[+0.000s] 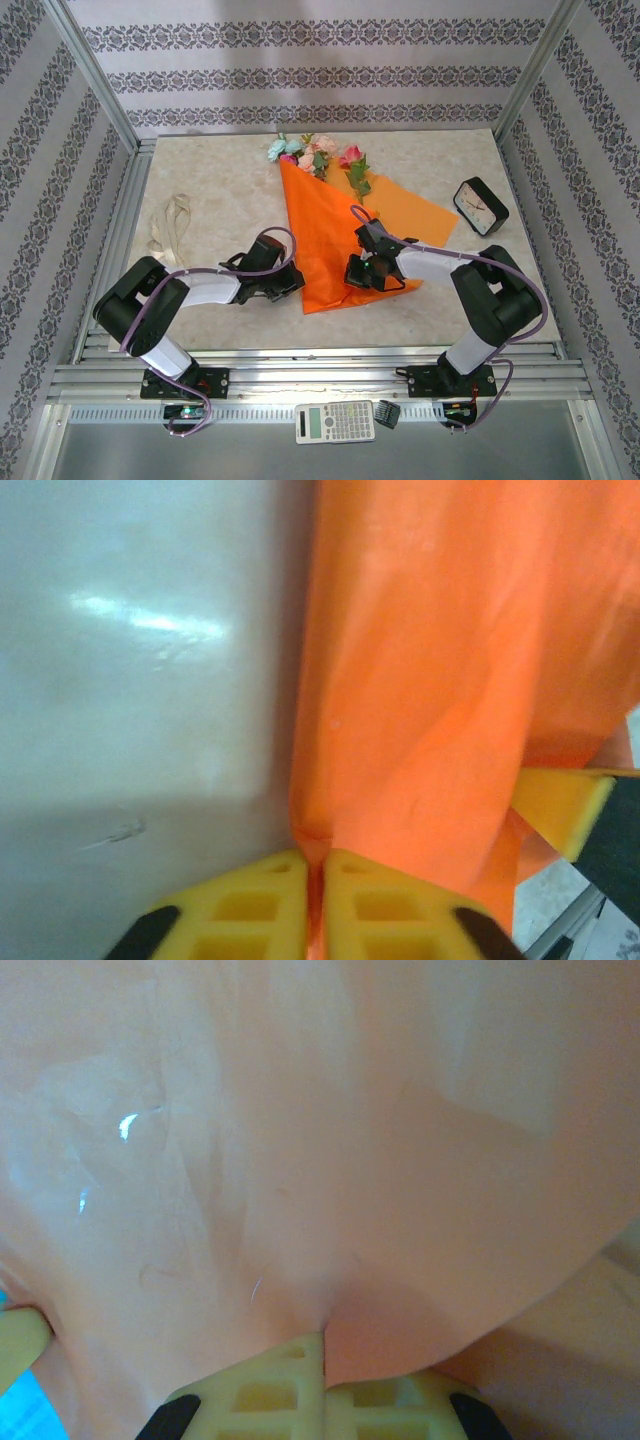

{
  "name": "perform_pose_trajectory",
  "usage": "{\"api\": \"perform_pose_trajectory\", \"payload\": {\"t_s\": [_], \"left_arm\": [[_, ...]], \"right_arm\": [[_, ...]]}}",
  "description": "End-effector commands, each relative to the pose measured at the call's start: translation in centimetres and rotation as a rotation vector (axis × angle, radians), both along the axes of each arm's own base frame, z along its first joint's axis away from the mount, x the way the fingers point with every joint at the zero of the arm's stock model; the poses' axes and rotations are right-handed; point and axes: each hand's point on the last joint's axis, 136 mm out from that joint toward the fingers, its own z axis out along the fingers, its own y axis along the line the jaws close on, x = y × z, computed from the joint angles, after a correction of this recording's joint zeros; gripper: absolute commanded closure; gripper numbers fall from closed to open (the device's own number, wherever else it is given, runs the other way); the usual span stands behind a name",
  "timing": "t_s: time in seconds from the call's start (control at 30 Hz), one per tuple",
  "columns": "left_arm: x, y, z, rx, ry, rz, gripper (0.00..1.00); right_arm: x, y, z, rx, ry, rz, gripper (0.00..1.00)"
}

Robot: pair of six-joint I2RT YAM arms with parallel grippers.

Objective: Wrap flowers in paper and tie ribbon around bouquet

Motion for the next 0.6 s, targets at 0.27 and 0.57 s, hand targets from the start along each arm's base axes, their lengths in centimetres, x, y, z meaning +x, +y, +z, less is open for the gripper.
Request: {"api": "perform_pose_trajectory", "payload": {"t_s": [0.27,0.57], "left_arm": [[3.4,0.5,3.3,-0.117,-0.138,0.072,0.73],[6.4,-0.1,3.2,-0.158,-0.146,0.067,0.5]], "right_arm": [[-1.0,-3.0,-3.4,-0.088,0.053,-0.002,1.0],[-0.6,-2.2,-3.5,-0.028,0.067,0.026,1.0]]}}
